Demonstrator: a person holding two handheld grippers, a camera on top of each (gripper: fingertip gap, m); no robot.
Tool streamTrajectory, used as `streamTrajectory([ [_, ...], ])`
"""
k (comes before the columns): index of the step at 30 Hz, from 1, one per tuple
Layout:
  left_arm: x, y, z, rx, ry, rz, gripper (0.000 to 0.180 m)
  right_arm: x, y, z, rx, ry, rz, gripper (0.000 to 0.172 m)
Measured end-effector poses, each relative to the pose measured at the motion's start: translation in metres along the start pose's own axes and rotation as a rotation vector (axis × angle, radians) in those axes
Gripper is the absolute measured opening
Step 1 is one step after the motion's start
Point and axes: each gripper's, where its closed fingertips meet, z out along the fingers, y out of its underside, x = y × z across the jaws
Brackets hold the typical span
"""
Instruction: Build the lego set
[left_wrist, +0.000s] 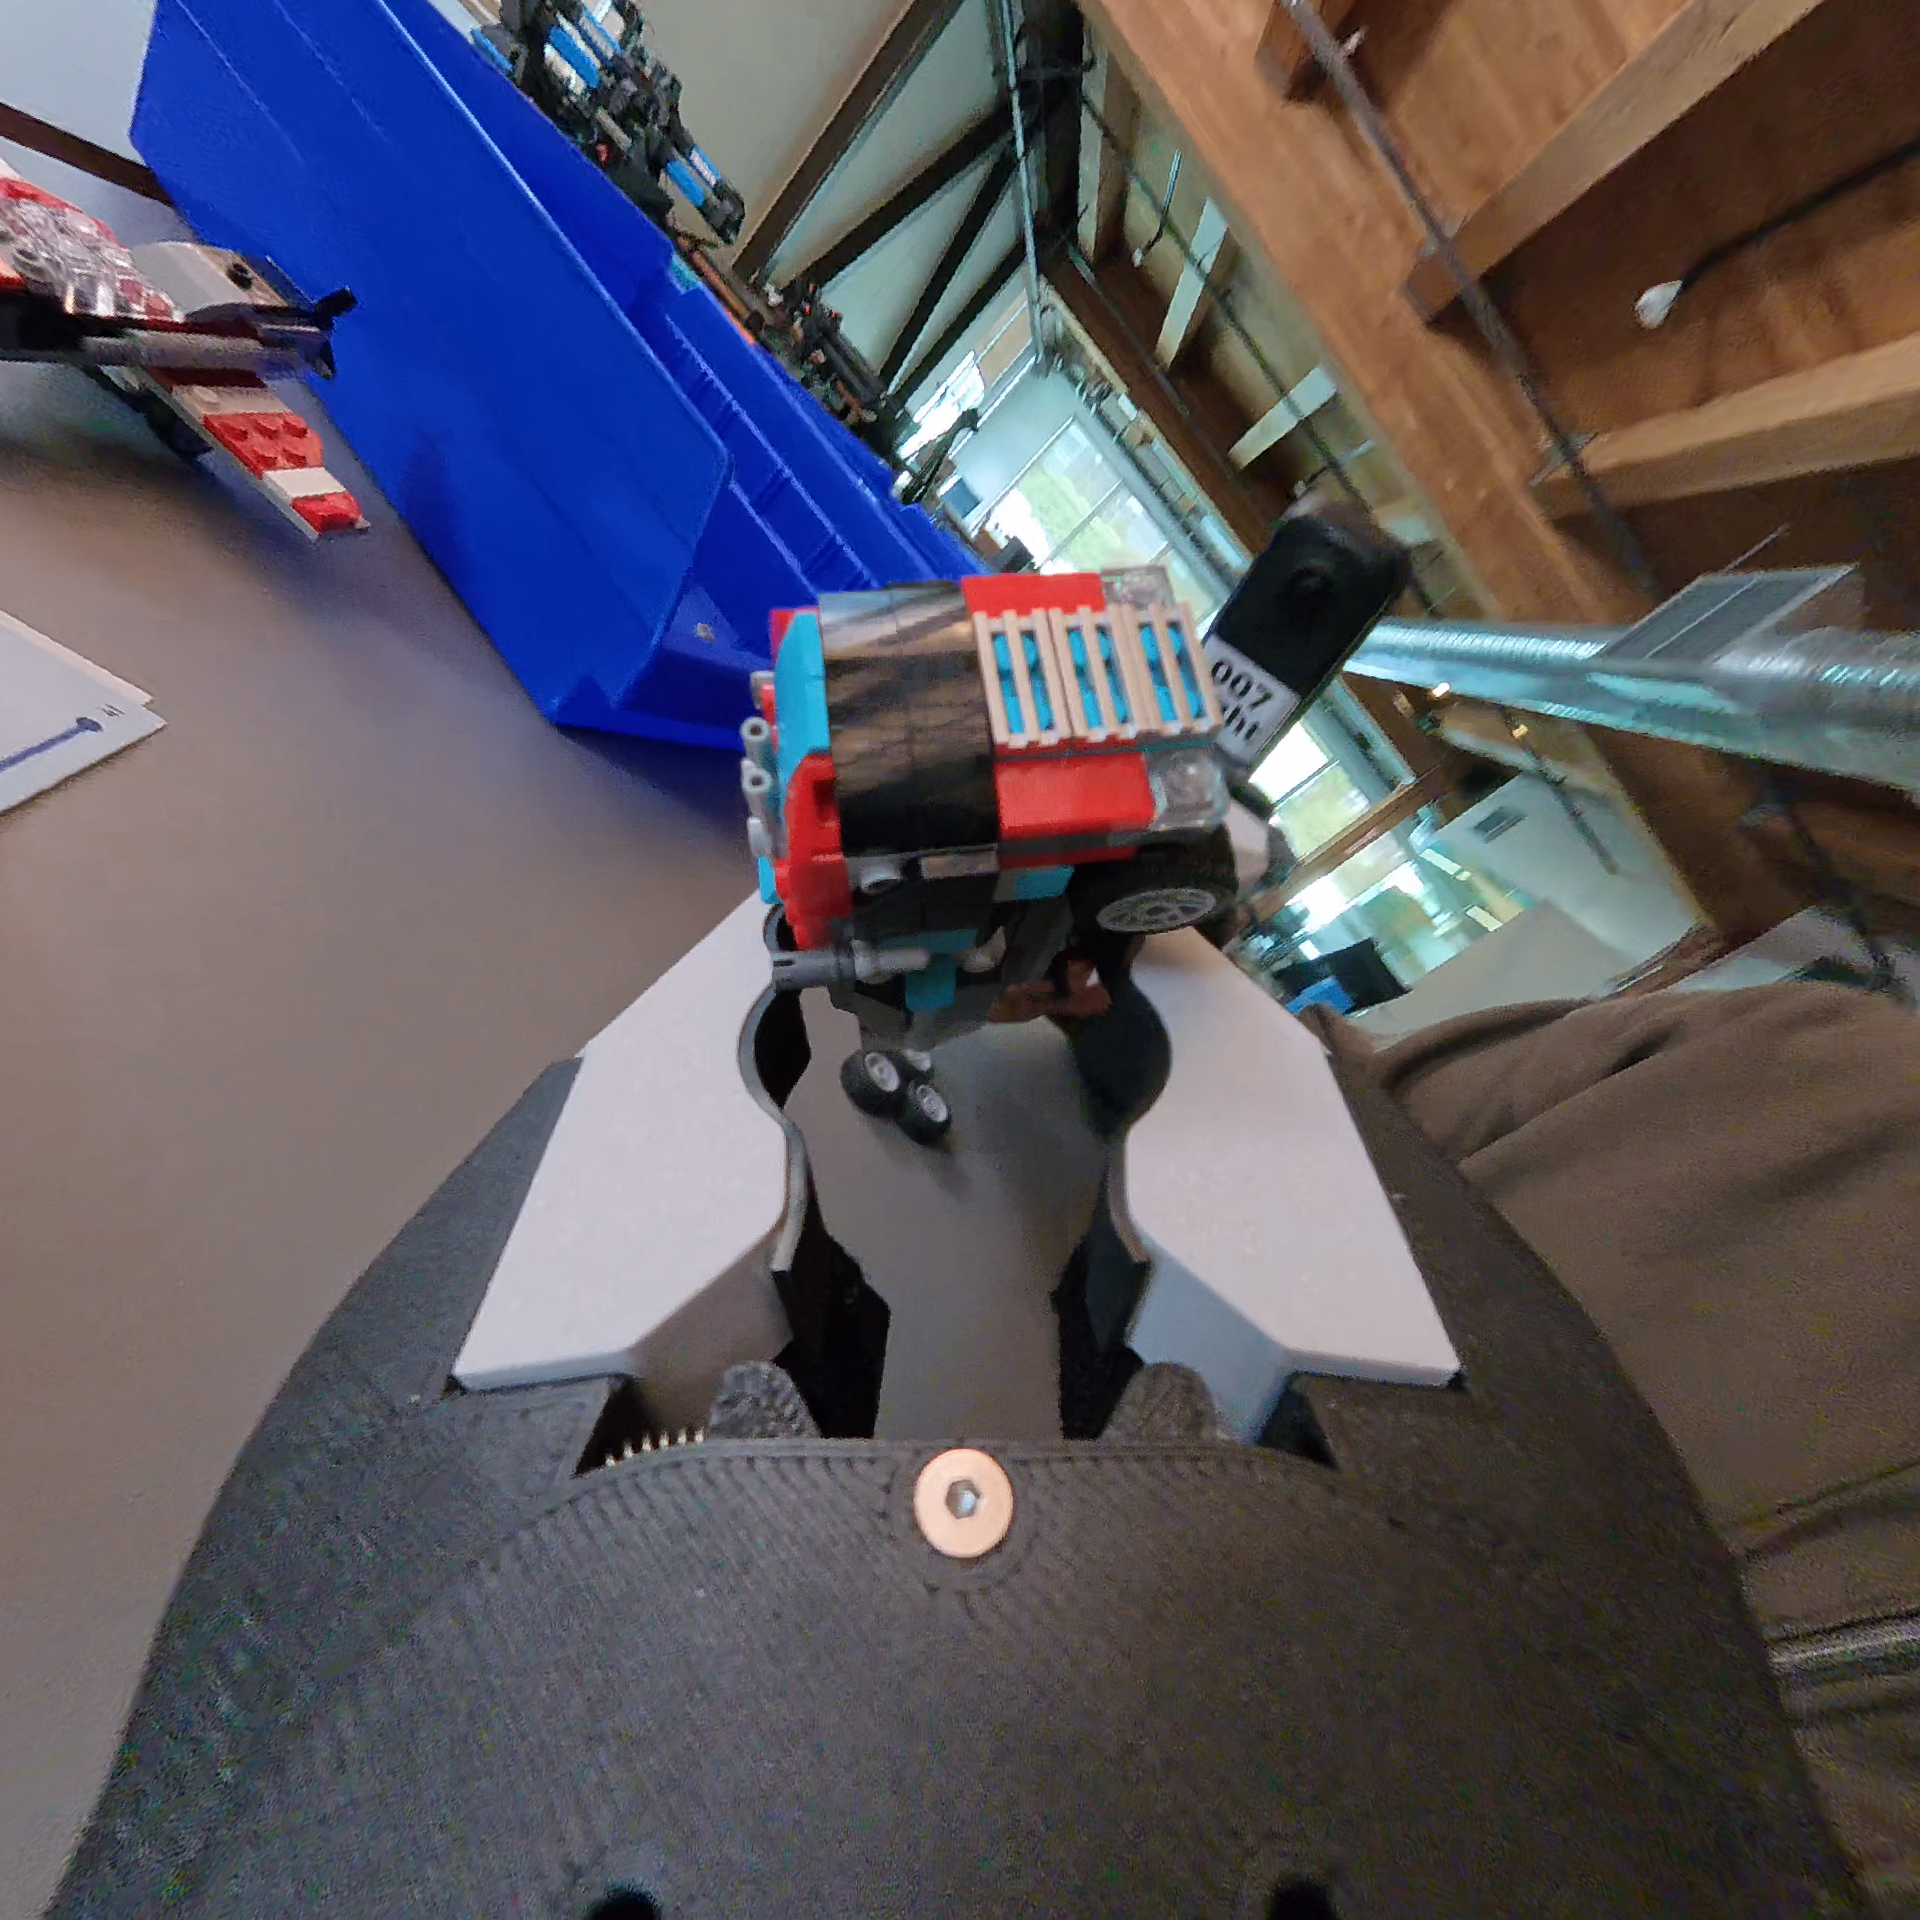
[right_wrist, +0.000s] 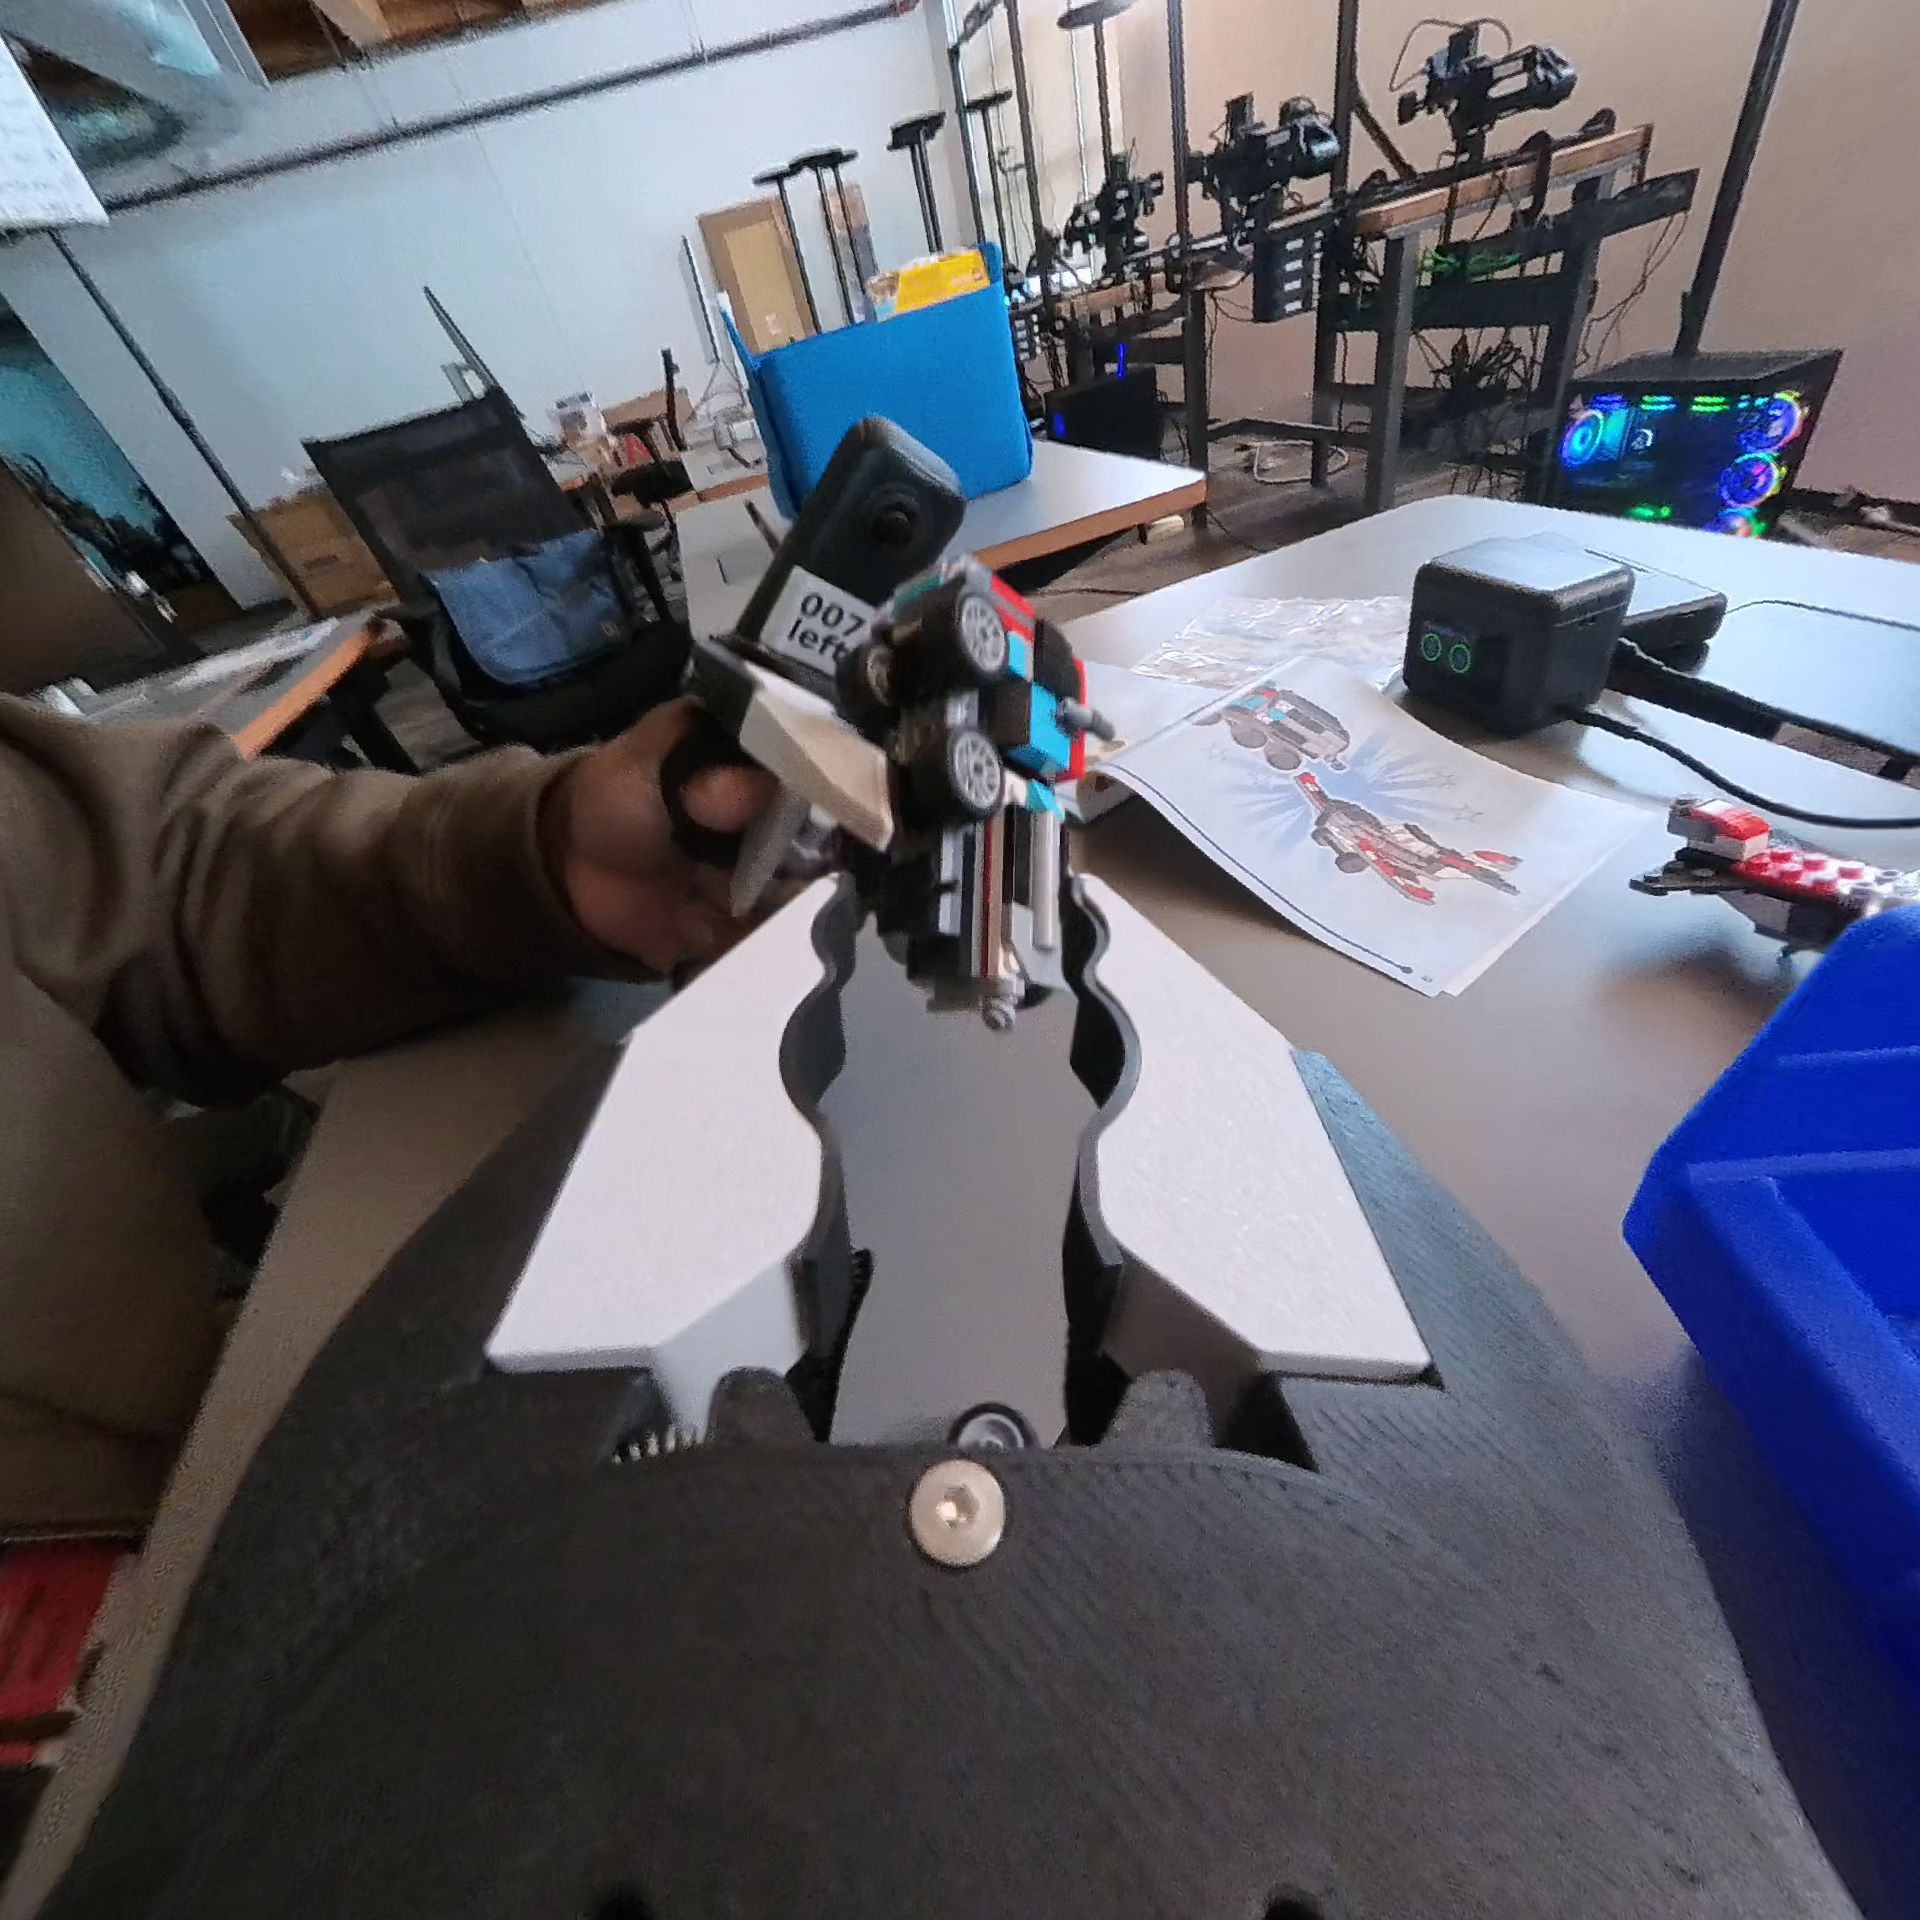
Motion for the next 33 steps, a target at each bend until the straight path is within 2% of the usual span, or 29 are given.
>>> streamTrajectory([
  [6, 0.005, -0.01, -0.001, 0.108, 0.097, -0.152, 0.056, -0.002, 0.015, 0.014, -0.065, 0.085, -0.204, 0.054],
  [12, 0.0, -0.007, 0.003, 0.135, 0.071, -0.206, 0.056, 0.004, 0.012, 0.019, -0.053, 0.225, -0.351, 0.049],
  [17, 0.0, -0.005, 0.007, 0.13, 0.051, -0.199, 0.057, 0.01, 0.017, 0.022, -0.076, 0.26, -0.353, 0.038],
  [21, 0.004, -0.008, 0.009, 0.13, 0.034, -0.123, 0.065, 0.013, 0.012, 0.02, -0.023, 0.242, -0.223, 0.034],
  [24, 0.013, -0.011, 0.012, 0.136, 0.038, -0.02, 0.072, 0.015, 0.003, 0.015, 0.058, 0.177, -0.02, 0.034],
  [28, 0.017, -0.02, 0.008, 0.19, 0.016, 0.087, 0.068, 0.018, -0.006, 0.008, 0.179, 0.049, 0.288, 0.034],
  [33, 0.015, -0.023, 0.006, 0.215, 0.026, 0.058, 0.063, 0.02, -0.013, 0.003, 0.278, -0.064, 0.504, 0.033],
])
